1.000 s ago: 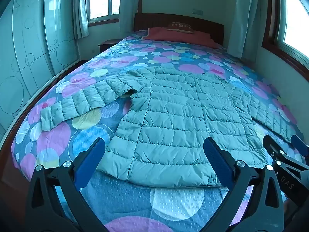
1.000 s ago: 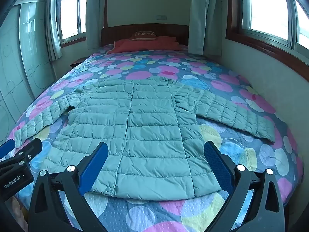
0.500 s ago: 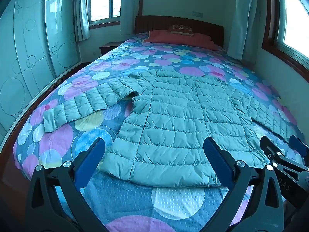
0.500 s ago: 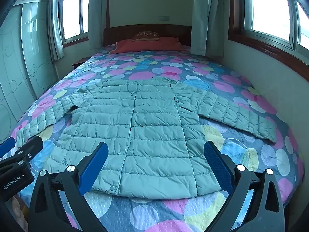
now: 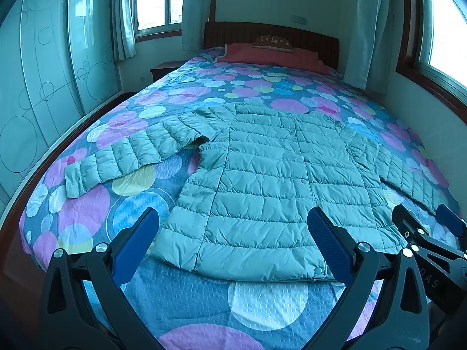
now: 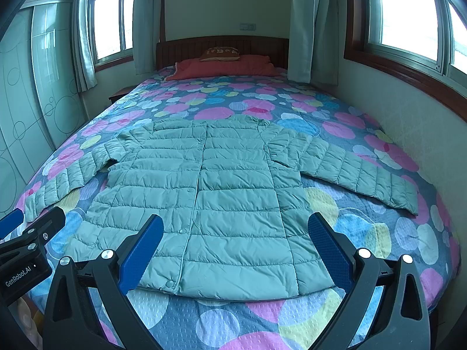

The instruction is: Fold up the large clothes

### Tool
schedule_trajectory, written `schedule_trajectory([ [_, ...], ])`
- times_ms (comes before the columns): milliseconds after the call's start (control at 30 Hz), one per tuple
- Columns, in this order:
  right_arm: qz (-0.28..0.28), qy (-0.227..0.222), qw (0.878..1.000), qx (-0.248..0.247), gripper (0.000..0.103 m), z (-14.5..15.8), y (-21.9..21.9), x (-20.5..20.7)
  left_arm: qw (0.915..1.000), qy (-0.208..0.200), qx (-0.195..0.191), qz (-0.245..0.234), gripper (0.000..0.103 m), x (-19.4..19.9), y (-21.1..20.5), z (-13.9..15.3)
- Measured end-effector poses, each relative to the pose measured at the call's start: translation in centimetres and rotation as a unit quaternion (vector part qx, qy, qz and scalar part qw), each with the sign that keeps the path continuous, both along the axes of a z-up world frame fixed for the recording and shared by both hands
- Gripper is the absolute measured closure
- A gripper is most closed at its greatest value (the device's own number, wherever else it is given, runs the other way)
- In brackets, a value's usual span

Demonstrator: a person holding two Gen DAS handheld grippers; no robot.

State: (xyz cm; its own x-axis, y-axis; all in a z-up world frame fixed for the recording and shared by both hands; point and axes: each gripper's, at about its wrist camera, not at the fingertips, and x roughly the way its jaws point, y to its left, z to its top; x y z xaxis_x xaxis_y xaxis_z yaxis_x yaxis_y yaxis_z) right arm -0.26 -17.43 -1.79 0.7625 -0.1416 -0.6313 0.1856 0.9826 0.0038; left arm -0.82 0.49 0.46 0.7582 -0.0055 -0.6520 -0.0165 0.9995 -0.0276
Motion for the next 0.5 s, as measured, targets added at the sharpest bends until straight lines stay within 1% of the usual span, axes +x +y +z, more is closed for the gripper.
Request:
schedule_trajectory([
  [500, -0.001, 0.0, 1.0, 0.001, 0.004, -0.15, -0.11, 0.03, 1.0, 0.002, 0.002, -0.001, 0.002, -0.03, 0.03, -0.15],
])
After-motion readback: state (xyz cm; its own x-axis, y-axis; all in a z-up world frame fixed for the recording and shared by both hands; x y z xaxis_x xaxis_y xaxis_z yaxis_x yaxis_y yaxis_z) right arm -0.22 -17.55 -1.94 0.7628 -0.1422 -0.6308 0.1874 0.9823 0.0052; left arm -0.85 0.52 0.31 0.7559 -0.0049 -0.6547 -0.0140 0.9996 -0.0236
